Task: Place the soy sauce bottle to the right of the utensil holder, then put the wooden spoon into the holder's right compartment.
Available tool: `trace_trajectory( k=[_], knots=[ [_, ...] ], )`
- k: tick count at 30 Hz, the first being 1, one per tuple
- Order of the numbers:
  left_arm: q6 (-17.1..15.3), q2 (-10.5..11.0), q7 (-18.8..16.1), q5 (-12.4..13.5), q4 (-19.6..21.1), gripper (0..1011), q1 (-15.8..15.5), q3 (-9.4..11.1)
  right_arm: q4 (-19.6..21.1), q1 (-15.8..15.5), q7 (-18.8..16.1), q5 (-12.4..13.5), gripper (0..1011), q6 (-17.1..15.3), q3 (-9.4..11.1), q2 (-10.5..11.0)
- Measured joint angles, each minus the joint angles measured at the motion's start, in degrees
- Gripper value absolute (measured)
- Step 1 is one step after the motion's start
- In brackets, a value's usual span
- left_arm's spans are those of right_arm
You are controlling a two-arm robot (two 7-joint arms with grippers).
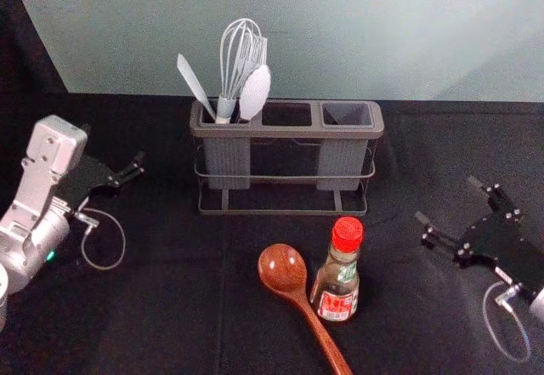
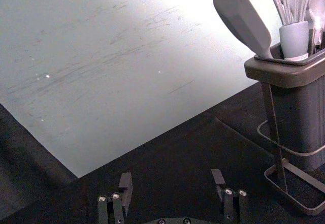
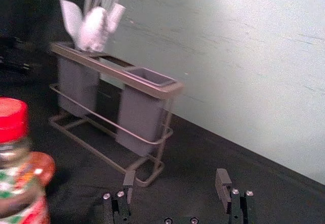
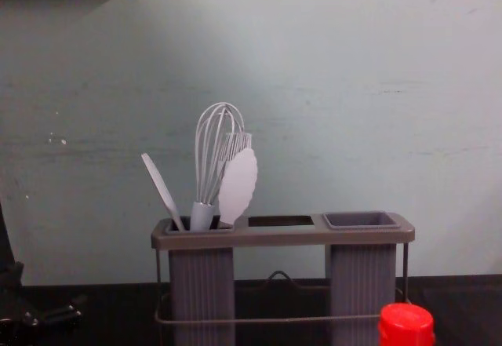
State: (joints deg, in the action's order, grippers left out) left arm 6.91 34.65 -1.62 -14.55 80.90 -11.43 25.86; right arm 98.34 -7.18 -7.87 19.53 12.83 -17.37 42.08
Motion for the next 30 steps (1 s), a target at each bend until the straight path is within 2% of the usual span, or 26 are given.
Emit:
trace_trajectory(
  k=[4,7,13,30],
  knots=[
    [0.0,0.0,0.0,0.0,0.0,1011,0.0,0.0,1.2,-1.1,-1.7,1.2,1003,0.4,0.4,0.2],
    [0.0,0.0,0.0,0.0,0.0,1011,0.0,0.0,2.4,-2.1,-3.9,3.2,1003,0.5,0.9,0.3],
    [0.0,0.0,0.0,0.0,0.0,1011,0.0,0.0,4.1,-3.2,-6.7,4.9,1003,0.5,1.2,0.2],
    [0.0,0.0,0.0,0.0,0.0,1011,0.0,0.0,6.9,-4.4,-12.7,6.4,1003,-0.8,0.3,-1.7]
  ],
)
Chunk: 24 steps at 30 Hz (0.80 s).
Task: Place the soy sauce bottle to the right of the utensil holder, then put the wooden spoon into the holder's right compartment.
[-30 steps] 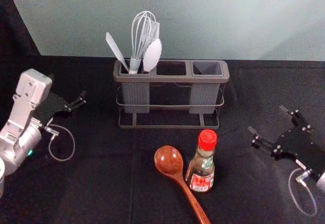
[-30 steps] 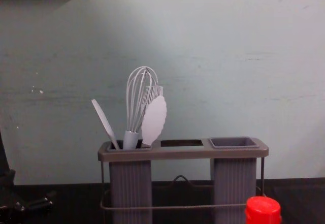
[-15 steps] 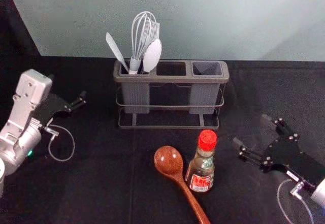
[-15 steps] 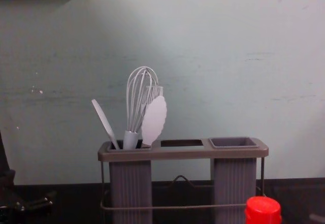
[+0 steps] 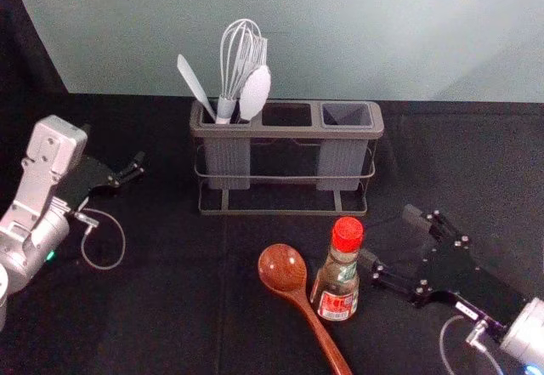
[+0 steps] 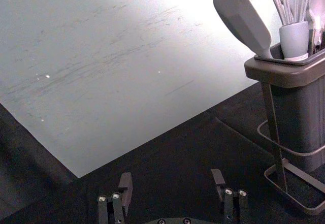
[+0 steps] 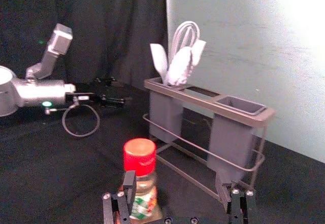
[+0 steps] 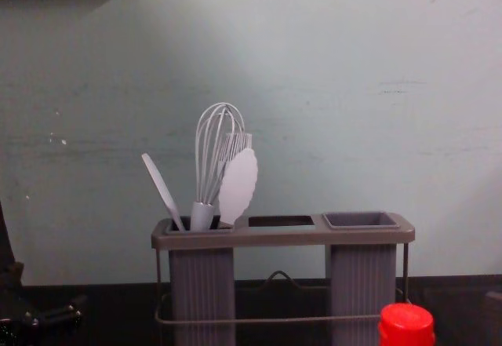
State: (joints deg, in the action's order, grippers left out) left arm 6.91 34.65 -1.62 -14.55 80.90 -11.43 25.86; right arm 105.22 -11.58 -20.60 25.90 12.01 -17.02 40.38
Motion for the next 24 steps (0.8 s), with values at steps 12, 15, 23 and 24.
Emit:
trace_trajectory(
  k=[12,15,23,24],
  knots=[
    [0.0,0.0,0.0,0.0,0.0,1011,0.0,0.0,-0.1,1.7,-2.6,-0.8,1002,-1.4,-1.5,-3.4],
    [0.0,0.0,0.0,0.0,0.0,1011,0.0,0.0,-0.5,2.5,-2.9,-1.2,1003,-1.8,-1.8,-4.5],
    [0.0,0.0,0.0,0.0,0.0,1011,0.0,0.0,-1.8,4.0,-3.6,-2.3,1003,-3.2,-2.4,-6.9],
    [0.0,0.0,0.0,0.0,0.0,1011,0.0,0.0,-2.0,4.0,-3.7,-2.4,1003,-3.2,-2.4,-7.1]
  ],
)
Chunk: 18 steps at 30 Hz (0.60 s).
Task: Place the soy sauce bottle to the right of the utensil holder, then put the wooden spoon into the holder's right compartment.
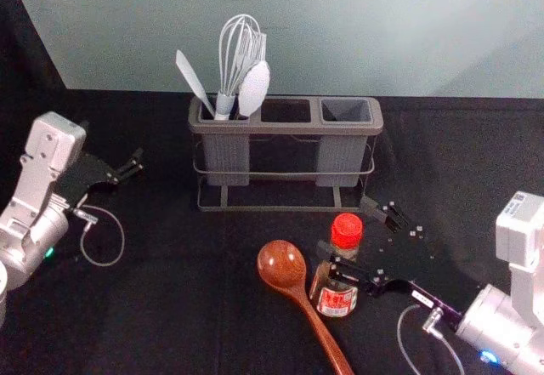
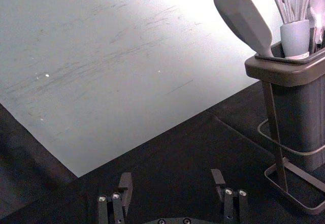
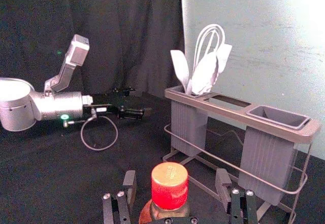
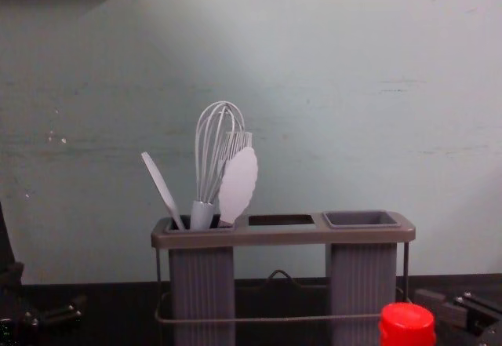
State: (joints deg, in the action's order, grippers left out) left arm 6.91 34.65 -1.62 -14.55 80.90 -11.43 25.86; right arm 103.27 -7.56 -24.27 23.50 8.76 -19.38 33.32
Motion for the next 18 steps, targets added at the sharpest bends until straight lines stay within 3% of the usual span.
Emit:
trace_trajectory(
  k=[11,14,18],
  knots=[
    [0.0,0.0,0.0,0.0,0.0,1011,0.0,0.0,-1.0,0.4,-1.1,-0.9,995,-0.7,0.6,-2.4],
    [0.0,0.0,0.0,0.0,0.0,1011,0.0,0.0,-1.2,0.5,-1.3,-1.0,964,-0.8,0.7,-2.8],
    [0.0,0.0,0.0,0.0,0.0,1011,0.0,0.0,-1.4,0.7,-1.6,-1.3,838,-0.9,0.7,-3.4]
  ],
)
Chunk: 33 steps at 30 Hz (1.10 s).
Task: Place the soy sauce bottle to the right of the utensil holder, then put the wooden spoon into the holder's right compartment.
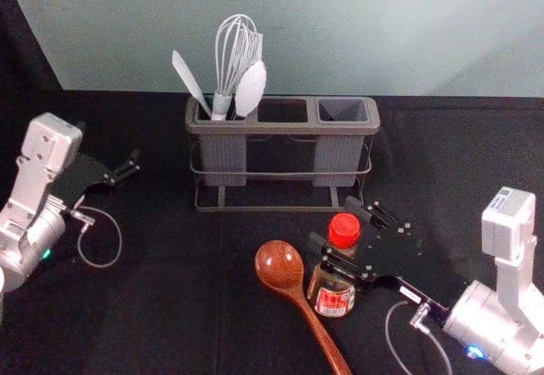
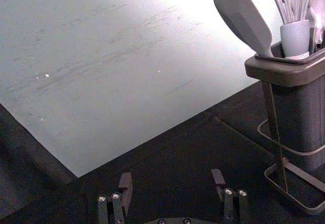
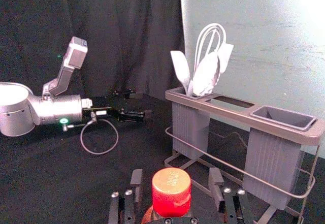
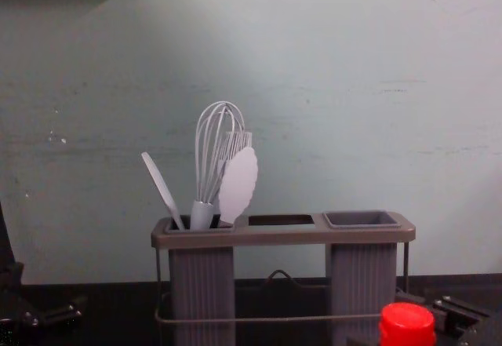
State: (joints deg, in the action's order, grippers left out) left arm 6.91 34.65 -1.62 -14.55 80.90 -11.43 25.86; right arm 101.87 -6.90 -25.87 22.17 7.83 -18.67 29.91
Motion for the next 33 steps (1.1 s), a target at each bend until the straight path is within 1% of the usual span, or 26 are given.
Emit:
trace_trajectory(
  k=[3,4,7,8,11,13,14,16,18,20,21,23,33],
  knots=[
    [0.0,0.0,0.0,0.0,0.0,1011,0.0,0.0,-0.1,0.0,-0.2,-0.1,786,0.0,0.0,-0.3],
    [0.0,0.0,0.0,0.0,0.0,1011,0.0,0.0,-0.1,0.0,-0.2,-0.1,734,0.0,0.0,-0.4],
    [0.0,0.0,0.0,0.0,0.0,1011,0.0,0.0,0.0,0.0,-0.3,-0.2,650,-0.1,0.1,-0.5],
    [0.0,0.0,0.0,0.0,0.0,1011,0.0,0.0,0.1,-0.1,-0.4,-0.3,593,0.0,0.2,-0.5],
    [0.0,0.0,0.0,0.0,0.0,1011,0.0,0.0,0.4,-0.2,-0.4,-0.4,536,0.0,0.4,-0.5],
    [0.0,0.0,0.0,0.0,0.0,1011,0.0,0.0,0.7,-0.5,-0.4,-0.4,426,0.0,0.6,-0.5],
    [0.0,0.0,0.0,0.0,0.0,1011,0.0,0.0,0.9,-0.5,-0.4,-0.4,426,0.0,0.7,-0.4],
    [0.0,0.0,0.0,0.0,0.0,1011,0.0,0.0,1.2,-0.8,-0.4,-0.3,383,0.0,1.0,-0.3],
    [0.0,0.0,0.0,0.0,0.0,1011,0.0,0.0,1.6,-1.1,-0.4,-0.3,382,0.0,1.3,-0.2],
    [0.0,0.0,0.0,0.0,0.0,1011,0.0,0.0,2.2,-1.5,-0.4,0.0,382,0.1,2.2,0.1],
    [0.0,0.0,0.0,0.0,0.0,1011,0.0,0.0,2.2,-1.5,-0.4,0.0,382,0.1,2.2,0.1],
    [0.0,0.0,0.0,0.0,0.0,1011,0.0,0.0,2.5,-1.7,-0.2,0.3,382,0.1,2.8,0.3],
    [0.0,0.0,0.0,0.0,0.0,1011,0.0,0.0,2.0,-1.9,1.1,1.4,382,0.2,7.1,0.9]
  ],
)
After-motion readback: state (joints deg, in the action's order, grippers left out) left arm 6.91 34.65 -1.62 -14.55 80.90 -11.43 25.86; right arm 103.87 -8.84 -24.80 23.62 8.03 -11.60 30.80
